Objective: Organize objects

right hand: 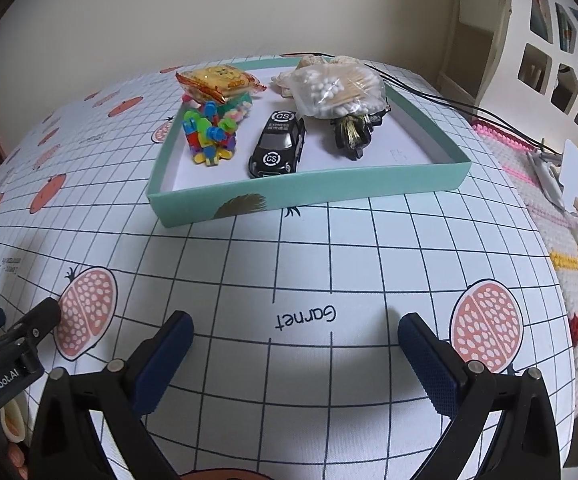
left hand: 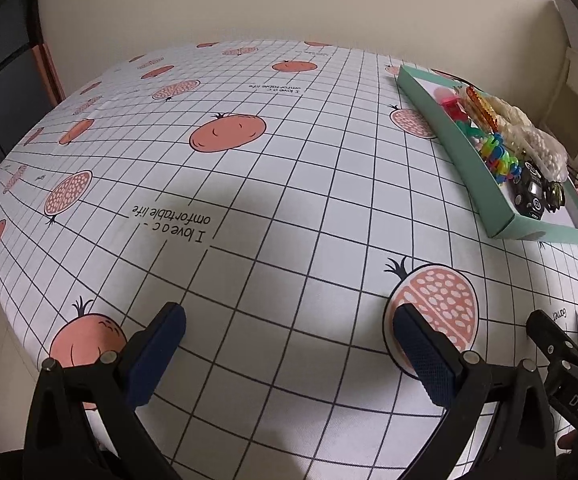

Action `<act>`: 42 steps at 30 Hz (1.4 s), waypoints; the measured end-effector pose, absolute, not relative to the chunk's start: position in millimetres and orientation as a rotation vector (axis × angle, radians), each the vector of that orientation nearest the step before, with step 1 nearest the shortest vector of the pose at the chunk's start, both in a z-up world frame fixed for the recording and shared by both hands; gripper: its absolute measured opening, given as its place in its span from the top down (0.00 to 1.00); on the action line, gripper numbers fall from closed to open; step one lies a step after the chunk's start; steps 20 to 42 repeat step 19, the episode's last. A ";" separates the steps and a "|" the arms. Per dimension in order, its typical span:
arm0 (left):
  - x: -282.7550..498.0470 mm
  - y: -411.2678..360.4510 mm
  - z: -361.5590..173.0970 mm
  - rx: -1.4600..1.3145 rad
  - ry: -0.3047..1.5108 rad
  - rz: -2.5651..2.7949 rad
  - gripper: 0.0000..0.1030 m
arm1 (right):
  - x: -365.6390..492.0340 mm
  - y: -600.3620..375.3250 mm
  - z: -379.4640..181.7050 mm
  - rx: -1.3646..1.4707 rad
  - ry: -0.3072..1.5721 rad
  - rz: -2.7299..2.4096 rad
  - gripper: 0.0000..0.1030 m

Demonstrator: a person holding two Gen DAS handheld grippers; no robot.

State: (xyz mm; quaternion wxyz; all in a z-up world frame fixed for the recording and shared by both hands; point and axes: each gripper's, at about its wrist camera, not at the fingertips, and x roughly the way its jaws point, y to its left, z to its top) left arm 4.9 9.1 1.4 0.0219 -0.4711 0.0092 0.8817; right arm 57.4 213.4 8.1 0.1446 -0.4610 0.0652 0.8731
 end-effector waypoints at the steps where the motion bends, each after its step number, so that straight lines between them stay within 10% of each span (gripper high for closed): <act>1: 4.4 8.8 1.2 -1.460 0.027 2.733 0.00 | 57.6 213.5 8.0 -1.326 0.188 2.516 0.00; 42: 3.6 8.8 1.8 -1.465 0.023 2.739 0.00 | 58.7 213.5 8.8 -1.320 0.192 2.510 0.00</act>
